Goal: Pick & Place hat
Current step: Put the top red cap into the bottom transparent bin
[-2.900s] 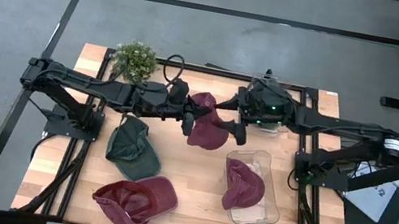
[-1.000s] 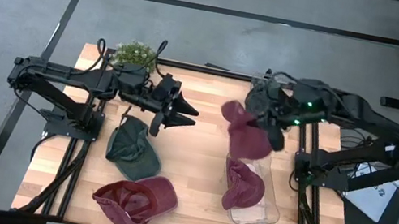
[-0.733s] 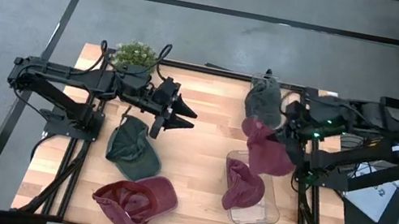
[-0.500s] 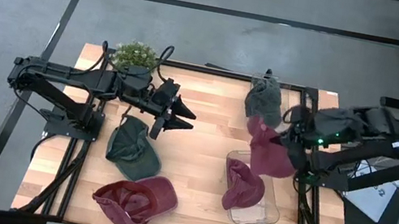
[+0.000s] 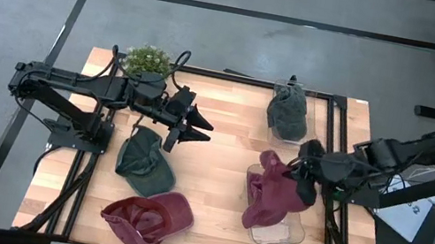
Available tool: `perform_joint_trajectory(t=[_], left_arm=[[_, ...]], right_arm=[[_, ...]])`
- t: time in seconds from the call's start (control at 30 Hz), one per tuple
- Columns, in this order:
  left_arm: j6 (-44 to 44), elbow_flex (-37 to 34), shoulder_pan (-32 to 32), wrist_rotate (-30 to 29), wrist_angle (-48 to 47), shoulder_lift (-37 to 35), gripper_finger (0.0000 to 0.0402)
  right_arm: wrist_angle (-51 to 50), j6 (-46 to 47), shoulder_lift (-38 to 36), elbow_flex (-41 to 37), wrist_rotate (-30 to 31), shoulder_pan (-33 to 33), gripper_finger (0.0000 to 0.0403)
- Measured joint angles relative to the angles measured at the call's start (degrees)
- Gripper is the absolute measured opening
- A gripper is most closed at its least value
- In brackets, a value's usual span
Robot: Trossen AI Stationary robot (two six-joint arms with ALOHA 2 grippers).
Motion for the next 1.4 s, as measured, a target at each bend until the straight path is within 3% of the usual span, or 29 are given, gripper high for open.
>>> perform_joint_trajectory(t=[0.37,0.87,1.03,1.17,1.4], left_arm=[[-2.2,0.0,0.0,0.0,0.0,0.0,0.0169],[-3.8,0.0,0.0,0.0,0.0,0.0,0.0166],[-6.2,0.0,0.1,-0.4,0.0,0.0,0.0166],[-6.8,0.0,0.2,-1.8,0.0,0.0,0.0164],[-7.0,0.0,0.2,-3.8,0.1,0.0,0.0163]], right_arm=[[18.1,9.6,-7.2,-21.3,0.1,2.6,0.0010],[48.5,9.8,-7.4,-43.4,-0.6,6.2,0.0010],[58.1,7.7,-7.4,-45.8,1.8,6.2,0.0010],[64.9,5.8,-9.0,-45.8,-2.1,6.2,0.0010],[61.3,8.2,-15.8,-45.8,-7.0,6.2,0.0010]])
